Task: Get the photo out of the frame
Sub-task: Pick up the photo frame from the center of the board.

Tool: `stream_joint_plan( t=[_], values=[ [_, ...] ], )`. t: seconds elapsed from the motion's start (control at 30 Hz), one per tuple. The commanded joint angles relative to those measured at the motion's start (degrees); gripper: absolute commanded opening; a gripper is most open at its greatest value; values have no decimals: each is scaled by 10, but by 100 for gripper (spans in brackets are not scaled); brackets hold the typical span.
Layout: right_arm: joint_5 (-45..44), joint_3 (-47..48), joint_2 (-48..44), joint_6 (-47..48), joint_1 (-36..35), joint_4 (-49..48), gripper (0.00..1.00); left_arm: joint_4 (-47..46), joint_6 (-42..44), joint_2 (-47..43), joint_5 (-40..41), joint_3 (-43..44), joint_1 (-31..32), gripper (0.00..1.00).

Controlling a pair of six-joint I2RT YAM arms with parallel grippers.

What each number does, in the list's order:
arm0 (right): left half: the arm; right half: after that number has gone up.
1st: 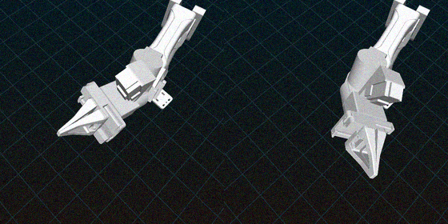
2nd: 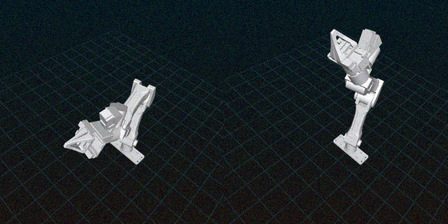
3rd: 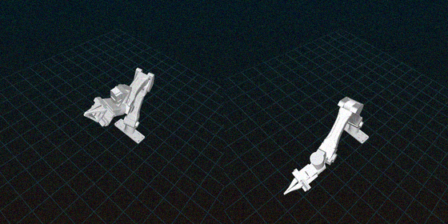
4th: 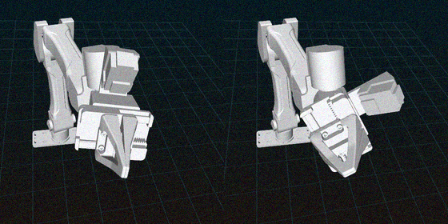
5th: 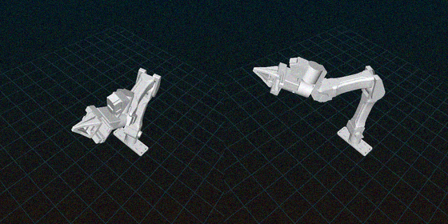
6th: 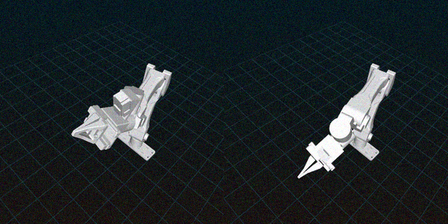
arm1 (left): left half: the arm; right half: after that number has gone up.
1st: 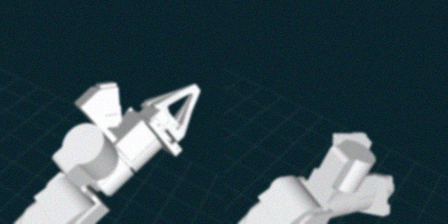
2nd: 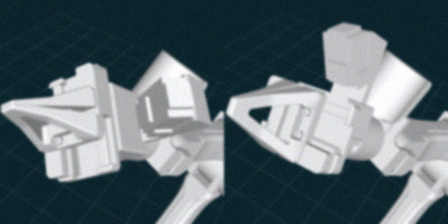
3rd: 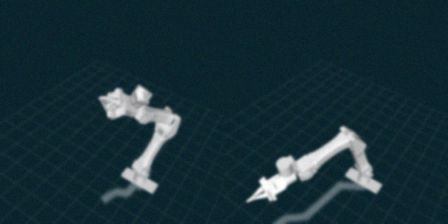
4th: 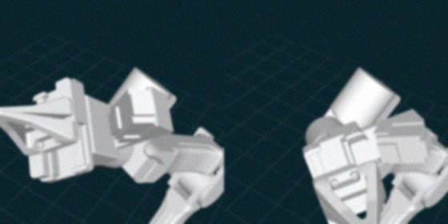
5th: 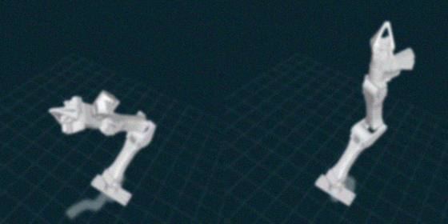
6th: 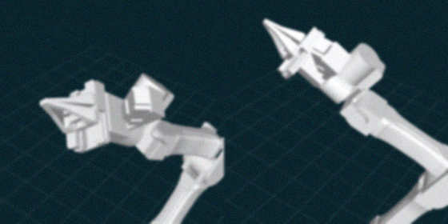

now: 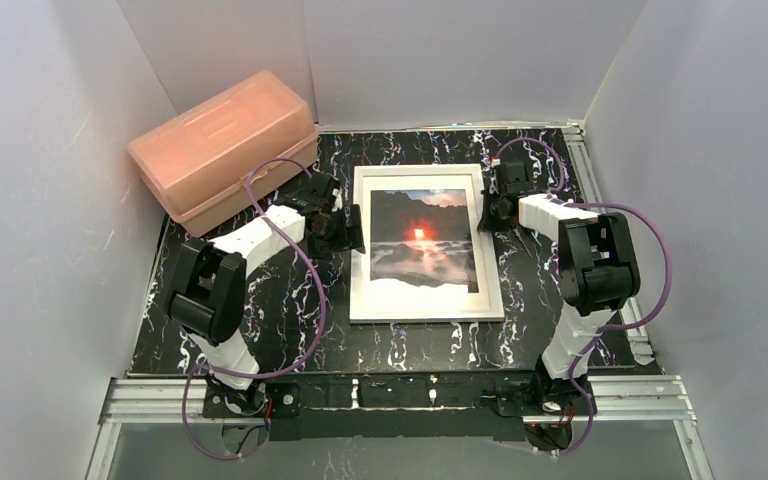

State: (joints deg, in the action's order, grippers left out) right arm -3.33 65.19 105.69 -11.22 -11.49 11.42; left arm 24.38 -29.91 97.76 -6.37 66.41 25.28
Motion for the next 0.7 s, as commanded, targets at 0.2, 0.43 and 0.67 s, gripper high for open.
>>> stream_joint_plan(
  t=[0.2, 0.43, 0.67],
  values=[
    [-26, 98, -88, 11, -21, 148, 1, 8, 5, -59, -21, 57, 57, 80],
    [-8, 119, -132, -5, -29, 181, 1, -30, -17, 20, -72, 125, 118, 77],
    [4, 136, -140, -15, -34, 209, 1, -113, -72, 90, -156, 169, 134, 56]
  ],
)
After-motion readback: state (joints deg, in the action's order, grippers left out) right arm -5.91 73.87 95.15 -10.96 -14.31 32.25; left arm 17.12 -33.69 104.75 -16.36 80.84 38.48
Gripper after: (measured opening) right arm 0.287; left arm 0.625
